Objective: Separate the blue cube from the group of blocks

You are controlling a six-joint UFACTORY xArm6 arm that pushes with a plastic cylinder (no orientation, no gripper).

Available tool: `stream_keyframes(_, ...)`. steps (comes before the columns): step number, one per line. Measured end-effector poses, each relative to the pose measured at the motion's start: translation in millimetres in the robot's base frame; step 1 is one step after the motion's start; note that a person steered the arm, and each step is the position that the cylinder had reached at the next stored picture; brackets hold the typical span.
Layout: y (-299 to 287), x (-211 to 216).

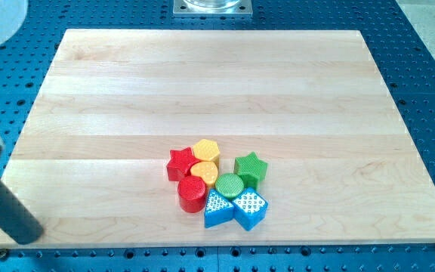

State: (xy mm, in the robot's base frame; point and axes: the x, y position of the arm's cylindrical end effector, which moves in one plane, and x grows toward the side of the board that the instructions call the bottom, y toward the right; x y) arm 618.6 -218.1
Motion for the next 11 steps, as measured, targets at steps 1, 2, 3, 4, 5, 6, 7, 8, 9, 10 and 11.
stream_keyframes(1, 77.3, -0.5)
stream_keyframes(2, 136.5, -0.9)
stream_keyframes(3, 176.3, 0.2)
stream_keyframes(4, 234.5, -7.3)
stream_keyframes(5, 290.5, -13.1)
stream_keyframes(6, 292.6, -13.1)
stream_keyframes(7, 307.3, -15.3)
stream_keyframes(8, 335.9, -23.9)
stream_keyframes(9, 329.7, -24.1)
stream_keyframes(10, 326.9, -24.1)
stream_keyframes(11, 361.2, -47.3)
